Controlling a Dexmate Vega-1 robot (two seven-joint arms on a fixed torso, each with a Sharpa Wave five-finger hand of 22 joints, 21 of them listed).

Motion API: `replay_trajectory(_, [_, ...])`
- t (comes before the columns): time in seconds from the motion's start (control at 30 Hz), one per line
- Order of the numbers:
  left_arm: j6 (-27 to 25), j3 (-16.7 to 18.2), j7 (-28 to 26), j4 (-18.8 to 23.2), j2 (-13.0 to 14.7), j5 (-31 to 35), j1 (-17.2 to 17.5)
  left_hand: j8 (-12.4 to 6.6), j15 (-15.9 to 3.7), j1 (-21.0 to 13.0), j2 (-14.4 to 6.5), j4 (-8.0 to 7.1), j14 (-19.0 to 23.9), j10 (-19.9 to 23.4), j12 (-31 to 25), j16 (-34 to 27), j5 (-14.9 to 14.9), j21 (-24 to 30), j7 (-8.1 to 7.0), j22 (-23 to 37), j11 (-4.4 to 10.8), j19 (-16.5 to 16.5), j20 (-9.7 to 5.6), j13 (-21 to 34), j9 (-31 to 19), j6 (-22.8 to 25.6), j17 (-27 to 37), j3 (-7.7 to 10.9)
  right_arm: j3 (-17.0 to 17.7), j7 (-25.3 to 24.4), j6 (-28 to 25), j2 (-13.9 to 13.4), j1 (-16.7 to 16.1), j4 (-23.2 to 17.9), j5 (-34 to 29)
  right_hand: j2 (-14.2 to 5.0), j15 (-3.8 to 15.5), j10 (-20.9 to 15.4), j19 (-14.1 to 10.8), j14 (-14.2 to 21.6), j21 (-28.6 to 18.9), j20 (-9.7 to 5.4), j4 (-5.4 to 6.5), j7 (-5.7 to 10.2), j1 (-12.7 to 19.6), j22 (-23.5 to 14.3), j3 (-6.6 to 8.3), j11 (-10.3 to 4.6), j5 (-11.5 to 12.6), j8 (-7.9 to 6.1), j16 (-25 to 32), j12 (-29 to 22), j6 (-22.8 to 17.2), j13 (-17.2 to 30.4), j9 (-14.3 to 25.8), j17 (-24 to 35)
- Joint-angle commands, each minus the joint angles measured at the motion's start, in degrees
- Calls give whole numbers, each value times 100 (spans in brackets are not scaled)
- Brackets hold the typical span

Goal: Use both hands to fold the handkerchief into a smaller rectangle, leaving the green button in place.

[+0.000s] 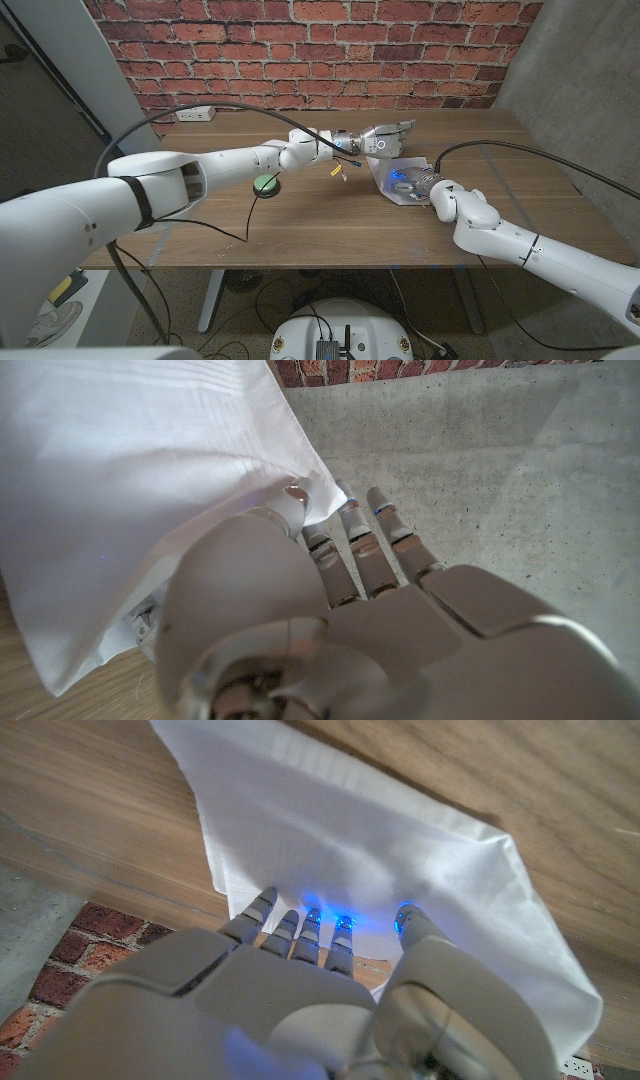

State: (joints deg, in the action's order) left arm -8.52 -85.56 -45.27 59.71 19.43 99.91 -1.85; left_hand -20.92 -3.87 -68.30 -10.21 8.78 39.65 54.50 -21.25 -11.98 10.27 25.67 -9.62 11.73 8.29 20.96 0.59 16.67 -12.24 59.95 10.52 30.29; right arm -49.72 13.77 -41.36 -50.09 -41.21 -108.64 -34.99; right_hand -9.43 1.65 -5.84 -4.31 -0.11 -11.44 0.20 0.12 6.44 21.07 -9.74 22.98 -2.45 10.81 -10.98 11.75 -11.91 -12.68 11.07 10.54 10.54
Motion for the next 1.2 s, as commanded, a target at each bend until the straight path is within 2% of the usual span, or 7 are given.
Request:
replay_trajectory(0.03, [-310, -514, -477, -887, -628, -357, -211, -22, -997, -45, -21, 11, 62, 439, 9, 18, -3, 58, -56, -2, 321, 32, -36, 14, -20, 11, 25, -25, 71, 28, 51, -26, -65, 4, 16, -11, 272, -44, -61, 21, 8, -3, -46, -28, 33, -12, 10, 7, -10, -37, -1, 26, -87, 7, 26, 28])
replay_trajectory(0.43, [-533, -983, -937, -1726, -1202, -877, -304, -7, -997, -47, -22, 2, 65, 424, 60, 28, 3, 77, -81, -8, 329, 22, -54, 15, -14, -24, 25, -35, 129, 43, 98, -67, -92, -14, 46, -13, 273, -42, -65, 17, 12, 1, -57, -30, 32, -12, 3, 17, -12, -35, 0, 31, -101, 8, 28, 32])
replay_trajectory(0.73, [-703, -1343, -1458, -2797, -1869, -1340, -285, 42, -998, -40, -17, -7, 48, 365, 157, 46, 8, 99, -86, -13, 332, 19, -56, -34, -5, -125, 22, -47, 150, 59, 86, -70, -97, -12, 53, -12, 274, -44, -68, 17, 14, 4, -65, -34, 34, -12, -1, 8, -12, -32, 0, 33, -105, 8, 28, 33])
replay_trajectory(0.83, [-757, -1471, -1665, -3185, -2099, -1510, -266, 185, -997, -28, -28, -23, -17, 240, 317, 77, 10, 130, -99, -17, 341, 1, -48, -112, 16, -399, 20, -61, 165, 51, 92, -72, -104, -14, 67, -12, 276, -44, -69, 16, 15, 0, -69, -37, 35, -12, -2, -3, -12, -31, -1, 34, -106, 9, 28, 33])
replay_trajectory(1.0, [-831, -1667, -1873, -3656, -2393, -1781, -227, 313, -994, 30, -13, -58, -90, 55, 479, 92, -2, 159, -131, -21, 339, -11, -66, -176, 33, -607, 27, -104, 166, 65, 105, -69, -95, 0, 81, -13, 274, -49, -71, 17, 17, 2, -75, -40, 36, -12, -4, 22, -12, -29, 0, 33, -108, 9, 29, 34])
replay_trajectory(1.2, [-1000, -1734, -1873, -3537, -2393, -1969, -184, 580, -971, 230, 20, -139, -211, -352, 748, 130, -21, 196, -192, -36, 325, -32, -71, -255, 59, -1029, 13, -168, 157, 76, 110, -53, -71, 26, 81, -13, 271, -44, -75, 16, 17, 0, -81, -42, 37, -12, -7, 10, -11, -26, 0, 37, -109, 9, 29, 34])
